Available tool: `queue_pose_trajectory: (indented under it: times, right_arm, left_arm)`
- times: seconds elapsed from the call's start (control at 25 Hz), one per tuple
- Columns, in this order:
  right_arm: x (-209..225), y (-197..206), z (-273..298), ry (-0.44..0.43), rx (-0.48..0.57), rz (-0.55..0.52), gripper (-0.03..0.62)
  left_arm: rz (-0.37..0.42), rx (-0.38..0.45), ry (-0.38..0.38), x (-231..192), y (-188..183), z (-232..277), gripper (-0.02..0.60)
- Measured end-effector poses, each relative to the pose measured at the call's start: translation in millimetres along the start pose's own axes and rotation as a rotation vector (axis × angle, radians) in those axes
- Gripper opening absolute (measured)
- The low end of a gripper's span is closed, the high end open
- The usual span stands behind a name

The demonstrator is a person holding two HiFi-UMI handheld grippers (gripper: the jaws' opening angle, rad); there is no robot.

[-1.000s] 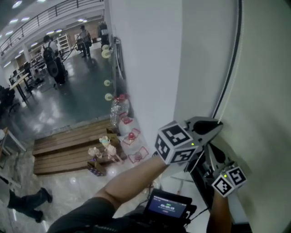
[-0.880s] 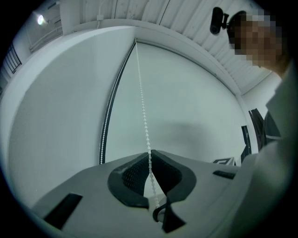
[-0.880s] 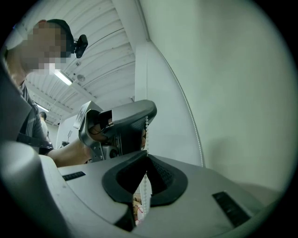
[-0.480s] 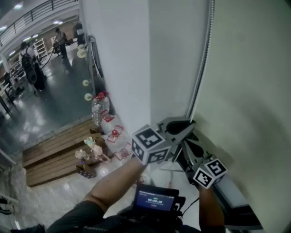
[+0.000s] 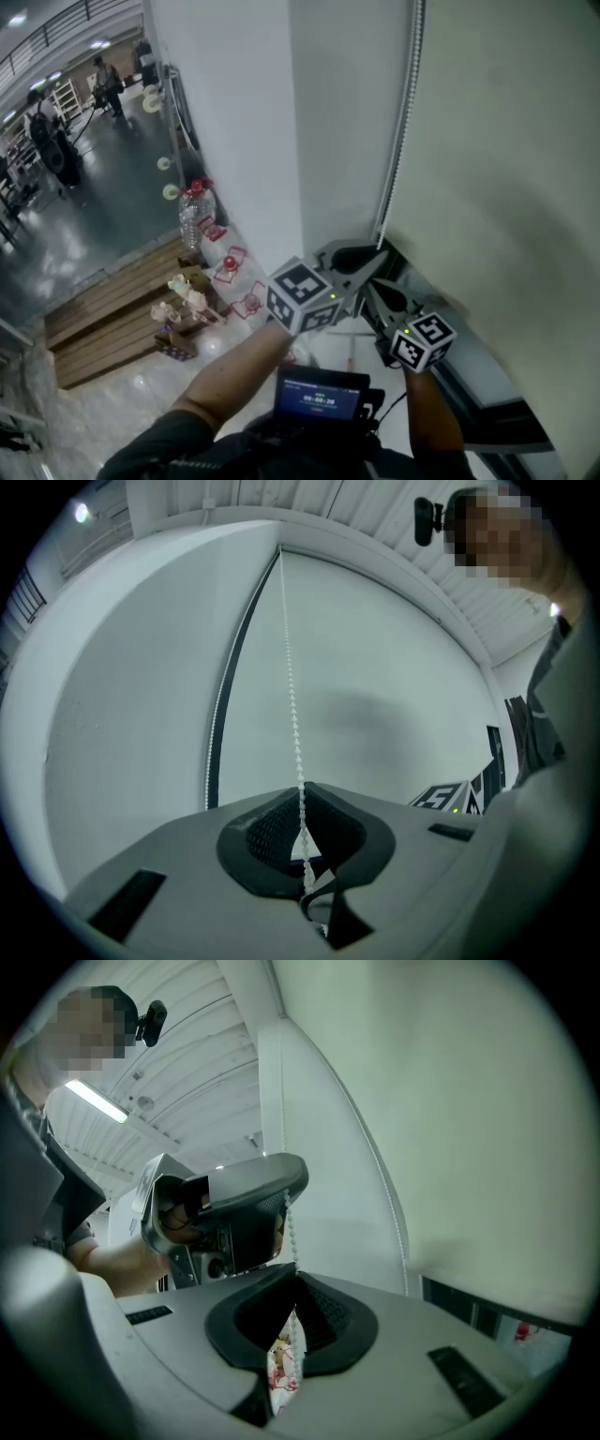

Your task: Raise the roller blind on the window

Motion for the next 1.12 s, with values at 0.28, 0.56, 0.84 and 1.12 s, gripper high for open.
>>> queue_pose_trajectory:
  times: [0.28,0.56,0.84,1.12]
  right_arm:
    - [0,22,2,0.014,-0.04,0.019,0.01]
    - [1,43,-1,0.056,-0.077,0.054,0.011]
    - [6,29,-14,0.094,-0.143,-0.091,0.057]
    - [6,-94,-12,0.041,0.107,-0.139,0.097]
  left_arm:
    - [-0.01,-0.032,-0.011,-3,24,-11,0.008]
    - [-0.053,-0.038,-0.014,-2,46,-19,0.008]
    - [-0.056,-0.033,-0.024,-9,48,-24,0.008]
    - [-0.065,-0.018,-0.005,-6,49,-22,0.008]
Point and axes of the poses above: the fingertips, and each gripper's own axes: z forward along the fingers, x to its right, y out of its underside, the point moved 2 cm from there along -z, backward along the fingers, and after that the axes turned 10 degrees about x, right-handed, at the moved point
